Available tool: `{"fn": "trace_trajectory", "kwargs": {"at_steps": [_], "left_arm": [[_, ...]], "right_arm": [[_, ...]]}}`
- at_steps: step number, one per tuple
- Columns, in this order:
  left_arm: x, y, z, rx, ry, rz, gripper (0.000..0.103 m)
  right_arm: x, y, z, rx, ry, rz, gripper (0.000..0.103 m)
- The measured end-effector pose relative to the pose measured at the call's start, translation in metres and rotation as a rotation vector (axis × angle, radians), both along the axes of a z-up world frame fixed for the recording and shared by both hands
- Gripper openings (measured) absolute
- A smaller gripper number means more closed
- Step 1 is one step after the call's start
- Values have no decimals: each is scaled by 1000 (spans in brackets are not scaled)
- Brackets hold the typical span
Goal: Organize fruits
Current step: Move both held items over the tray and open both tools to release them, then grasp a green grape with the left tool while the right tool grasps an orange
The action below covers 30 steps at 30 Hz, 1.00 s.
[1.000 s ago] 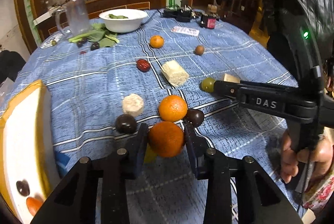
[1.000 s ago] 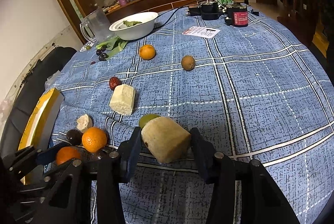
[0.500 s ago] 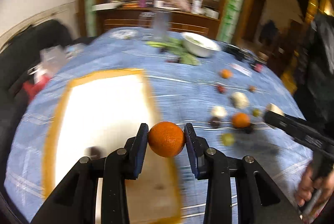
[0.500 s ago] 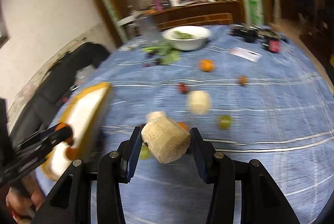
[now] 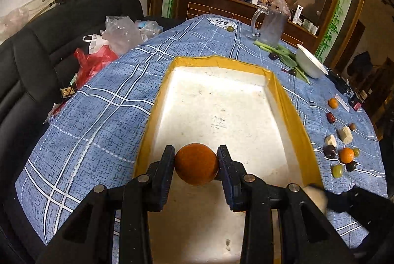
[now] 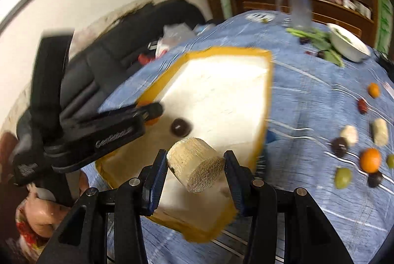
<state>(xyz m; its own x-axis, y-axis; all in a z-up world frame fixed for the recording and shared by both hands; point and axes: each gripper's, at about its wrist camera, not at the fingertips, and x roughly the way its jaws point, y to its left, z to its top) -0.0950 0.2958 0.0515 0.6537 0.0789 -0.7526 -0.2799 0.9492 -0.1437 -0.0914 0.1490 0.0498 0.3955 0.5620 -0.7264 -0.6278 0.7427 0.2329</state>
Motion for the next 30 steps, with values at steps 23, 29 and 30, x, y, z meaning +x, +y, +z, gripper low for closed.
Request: {"fn": "trace_trajectory", "kwargs": {"at_steps": [23,29,30], "left_arm": [[-20,-26,34,136,-61,39,79],[-30,-39,42,98,-73,0,81],[-29,-46,40,90,-69,-20,81]], "right_arm": [[-12,-32,55,25,-164,-108,63],[-10,-112,47,-15,-179,-272,63],[-9,-130,44,-26,-174,-310,63]]}}
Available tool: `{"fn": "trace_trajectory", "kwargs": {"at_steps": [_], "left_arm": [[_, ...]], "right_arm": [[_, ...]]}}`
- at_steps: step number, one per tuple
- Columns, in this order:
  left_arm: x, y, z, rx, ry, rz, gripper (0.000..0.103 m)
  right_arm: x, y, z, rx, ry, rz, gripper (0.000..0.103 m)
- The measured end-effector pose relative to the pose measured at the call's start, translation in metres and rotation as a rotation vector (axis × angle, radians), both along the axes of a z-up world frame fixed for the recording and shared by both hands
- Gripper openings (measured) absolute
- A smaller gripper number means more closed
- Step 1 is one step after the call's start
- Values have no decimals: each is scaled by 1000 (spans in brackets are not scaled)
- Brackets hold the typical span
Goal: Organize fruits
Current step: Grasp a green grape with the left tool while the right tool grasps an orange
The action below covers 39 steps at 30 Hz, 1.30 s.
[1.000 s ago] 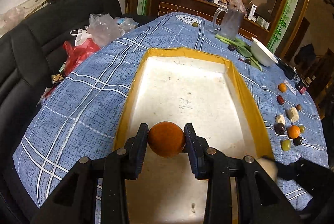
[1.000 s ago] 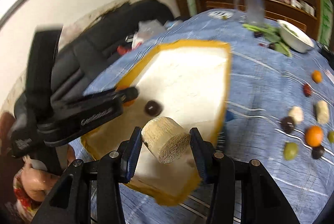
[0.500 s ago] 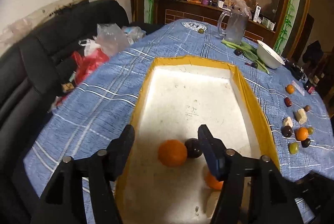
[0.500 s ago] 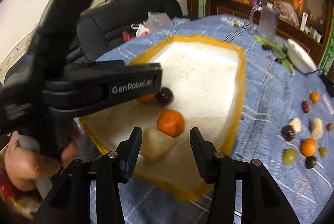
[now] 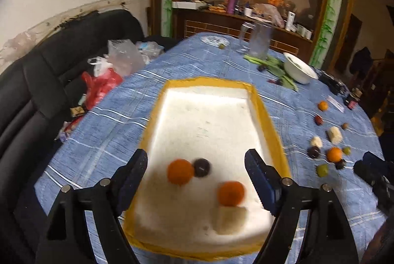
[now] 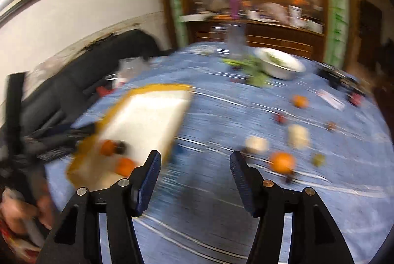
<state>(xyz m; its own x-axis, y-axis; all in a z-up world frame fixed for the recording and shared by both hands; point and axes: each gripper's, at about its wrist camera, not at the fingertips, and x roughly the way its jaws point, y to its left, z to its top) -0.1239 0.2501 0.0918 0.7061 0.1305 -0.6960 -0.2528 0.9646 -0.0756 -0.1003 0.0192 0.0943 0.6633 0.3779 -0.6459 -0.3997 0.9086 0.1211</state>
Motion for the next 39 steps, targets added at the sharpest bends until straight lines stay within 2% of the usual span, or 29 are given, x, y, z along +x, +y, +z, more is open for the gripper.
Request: {"fn": "trace_trajectory", "kwargs": {"at_steps": [3,5,10,14,17,18,20,21,29,31,32,39], "left_arm": [[7,-28,-5,-6,17,-75,81],[13,-48,-8,-18,30,-131,81],[26,-99,-16,-50,69,-282,80],[37,-130,-29,-84,102,-359,80],[44,-149,-38,-67,103,-395,78],[46,-153,-41,-63,101,-403,75],[52,-162,-46,-64,117,-429,56],[53,-164,-48,-66,123,-437,54],[65,-166,-54,-79,149,-449,54],[69,-168,-55,-80,146,-456,54],[70,-170,-55,-81,143,-464,54],[80,-191,-64,-48,156,-508,54]], "right_arm": [[8,-59,-10,-20,35,-139,63],[11,-85,-12,-12,47,-192,63],[21,-114,-16,-4,51,-235,62],[33,-108,-30,4,74,-203,62],[48,-99,-39,23,89,-177,59],[54,-95,-41,35,99,-162,53],[69,-87,-46,60,125,-125,52],[75,-83,-48,57,133,-113,52],[105,-64,-75,12,184,-99,51],[107,-62,-80,13,197,-94,40],[108,-61,-82,7,198,-98,37],[99,-78,-67,63,173,-129,36]]}}
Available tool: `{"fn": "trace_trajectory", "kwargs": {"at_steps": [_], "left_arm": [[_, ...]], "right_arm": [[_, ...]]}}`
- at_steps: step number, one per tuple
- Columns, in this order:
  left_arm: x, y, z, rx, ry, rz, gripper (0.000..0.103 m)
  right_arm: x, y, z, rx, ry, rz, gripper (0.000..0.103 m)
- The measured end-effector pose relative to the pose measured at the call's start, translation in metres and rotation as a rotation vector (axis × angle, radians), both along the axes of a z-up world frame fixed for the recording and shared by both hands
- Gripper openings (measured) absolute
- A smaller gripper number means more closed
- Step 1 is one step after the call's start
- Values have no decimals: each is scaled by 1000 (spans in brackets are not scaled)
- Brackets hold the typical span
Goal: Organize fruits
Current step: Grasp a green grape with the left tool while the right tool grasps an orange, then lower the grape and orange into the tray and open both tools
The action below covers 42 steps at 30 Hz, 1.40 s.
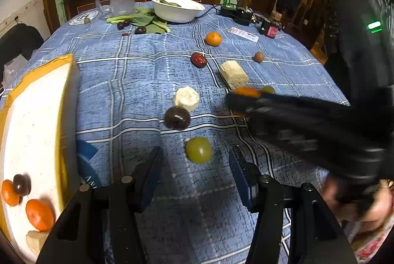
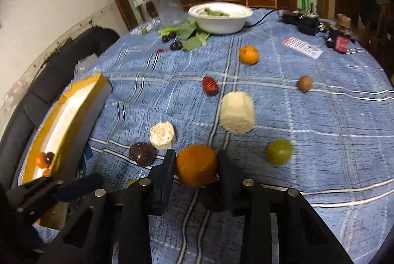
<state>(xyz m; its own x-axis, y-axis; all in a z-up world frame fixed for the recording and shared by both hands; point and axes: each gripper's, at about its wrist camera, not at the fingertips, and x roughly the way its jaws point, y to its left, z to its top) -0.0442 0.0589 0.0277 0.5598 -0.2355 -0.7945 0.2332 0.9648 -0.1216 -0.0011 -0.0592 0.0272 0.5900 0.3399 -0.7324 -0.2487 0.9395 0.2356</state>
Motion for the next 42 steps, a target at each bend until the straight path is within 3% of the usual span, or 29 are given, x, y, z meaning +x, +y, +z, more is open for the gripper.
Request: {"fn": "trace_trajectory", "kwargs": {"at_steps": [7,10,14,18,22,29,36,42], "left_arm": [[11,-7,-17,5,43,-13,51],[11,-4,-17,26,34,10,22],[9,6,-10,-5,32,38,22],[-9,24,14,-40,-28,72,22],[-33,51,37,-83,-84,116,22],[-57,123,62,-41,-155,245,22],[-39,203,64,31,-135,396,22],[-13,239,40,-3,-54,445,22]], "right_arm": [[-36,-32,40,30,-67,-22,37],[-45,-32,55,38,-75,-8,37],[-49,-22,96,51,-155,18,37],[-71,-14,125,74,-231,48,37],[-88,1,116,61,-209,75,37],[-105,41,93,49,-145,148,37],[-108,125,79,29,-101,311,37],[-102,191,47,-39,-38,389,37]]}}
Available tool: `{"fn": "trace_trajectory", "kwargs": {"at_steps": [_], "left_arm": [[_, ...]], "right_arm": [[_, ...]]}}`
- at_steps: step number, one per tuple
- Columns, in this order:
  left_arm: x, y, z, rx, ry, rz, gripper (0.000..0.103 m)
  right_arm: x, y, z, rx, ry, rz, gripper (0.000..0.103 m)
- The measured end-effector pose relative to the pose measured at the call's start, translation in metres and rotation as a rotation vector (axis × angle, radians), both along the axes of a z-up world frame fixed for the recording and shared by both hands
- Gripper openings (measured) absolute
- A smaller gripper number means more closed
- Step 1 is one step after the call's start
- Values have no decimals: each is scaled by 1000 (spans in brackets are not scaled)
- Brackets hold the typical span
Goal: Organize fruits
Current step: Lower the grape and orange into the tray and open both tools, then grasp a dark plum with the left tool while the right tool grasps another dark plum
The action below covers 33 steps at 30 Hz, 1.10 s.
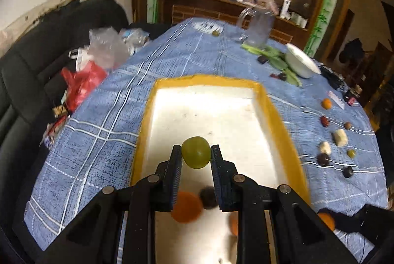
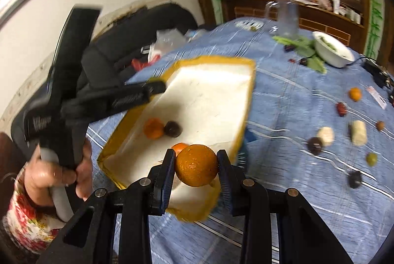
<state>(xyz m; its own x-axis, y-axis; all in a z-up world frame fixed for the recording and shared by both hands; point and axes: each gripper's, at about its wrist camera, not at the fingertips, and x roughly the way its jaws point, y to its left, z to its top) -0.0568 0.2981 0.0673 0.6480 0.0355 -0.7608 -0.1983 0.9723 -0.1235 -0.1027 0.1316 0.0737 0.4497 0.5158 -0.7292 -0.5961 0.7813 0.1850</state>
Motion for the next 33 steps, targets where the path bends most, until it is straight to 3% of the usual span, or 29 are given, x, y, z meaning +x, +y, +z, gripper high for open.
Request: {"fn": "trace_trajectory", "kwargs": {"at_steps": [8,9,11,14,17,20,24,26,28,30,33], "left_arm": [[18,9,-26,-45,75,19,25],[15,8,-25,-46,67,17,29],[9,6,-19,-26,44,21,51],[-6,1,-5,11,-3,36,62],[-21,-5,7,10,-41,42,73],[-32,-14,18,27,-64,40,73],[-46,-24,37,12,-92,19,74],[-57,-28,48,-1,-128,14,85],[-64,-33,52,-14,-152,16,87],[-63,-42,49,-41,-142,0,88],[-56,-66,35,-80,-99,-68,88]], "right_arm": [[25,41,-35,-150,-14,-16,38],[26,40,-35,-151,-18,-23,39],[27,40,-34,-138,-16,-22,39],[24,38,-27,-124,-35,-14,39],[15,31,-16,-113,-76,-21,43],[12,18,-1,-99,-111,-50,44],[14,-13,55,-31,-227,-125,43],[9,-38,86,18,-288,-163,51],[1,-65,105,32,-354,-208,74],[-4,-89,110,10,-389,-251,75],[0,-123,94,-39,-356,-327,75]]}}
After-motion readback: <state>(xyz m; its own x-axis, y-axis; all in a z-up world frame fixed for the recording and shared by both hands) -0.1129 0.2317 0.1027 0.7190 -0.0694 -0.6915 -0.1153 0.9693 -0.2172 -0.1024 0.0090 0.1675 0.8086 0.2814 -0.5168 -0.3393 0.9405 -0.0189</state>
